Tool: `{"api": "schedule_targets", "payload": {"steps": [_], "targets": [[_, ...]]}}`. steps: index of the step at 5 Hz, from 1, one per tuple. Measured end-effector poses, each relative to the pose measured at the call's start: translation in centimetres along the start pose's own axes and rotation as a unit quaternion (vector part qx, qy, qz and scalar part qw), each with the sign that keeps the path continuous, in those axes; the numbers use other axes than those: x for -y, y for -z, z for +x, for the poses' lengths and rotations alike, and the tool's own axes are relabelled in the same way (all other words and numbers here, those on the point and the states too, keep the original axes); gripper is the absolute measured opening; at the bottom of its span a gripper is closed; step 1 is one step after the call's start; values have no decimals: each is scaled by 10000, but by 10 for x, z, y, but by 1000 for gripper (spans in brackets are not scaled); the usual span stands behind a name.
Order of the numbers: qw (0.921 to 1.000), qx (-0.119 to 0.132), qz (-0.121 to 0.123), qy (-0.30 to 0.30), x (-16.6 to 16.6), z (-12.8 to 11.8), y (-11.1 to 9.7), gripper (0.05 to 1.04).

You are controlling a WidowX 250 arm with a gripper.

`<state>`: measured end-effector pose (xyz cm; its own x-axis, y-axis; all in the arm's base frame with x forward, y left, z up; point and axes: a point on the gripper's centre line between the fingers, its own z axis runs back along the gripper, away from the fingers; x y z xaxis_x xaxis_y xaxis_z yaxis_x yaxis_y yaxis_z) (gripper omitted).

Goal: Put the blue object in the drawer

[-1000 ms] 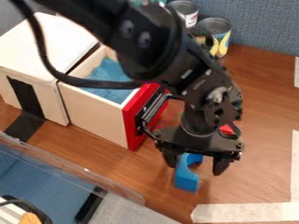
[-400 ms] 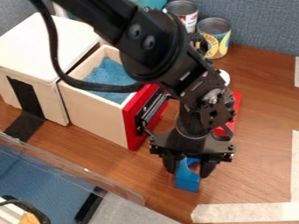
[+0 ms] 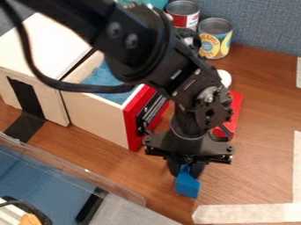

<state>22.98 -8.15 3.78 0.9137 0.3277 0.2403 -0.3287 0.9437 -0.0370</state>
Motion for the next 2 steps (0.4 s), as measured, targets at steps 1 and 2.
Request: {"api": "schedule_targets", "payload": {"steps": [1,2], "targets": [[9995,203,-213,105,7,-1,-21,250],[9986,375,-376,80,8,3,-42,250]]}}
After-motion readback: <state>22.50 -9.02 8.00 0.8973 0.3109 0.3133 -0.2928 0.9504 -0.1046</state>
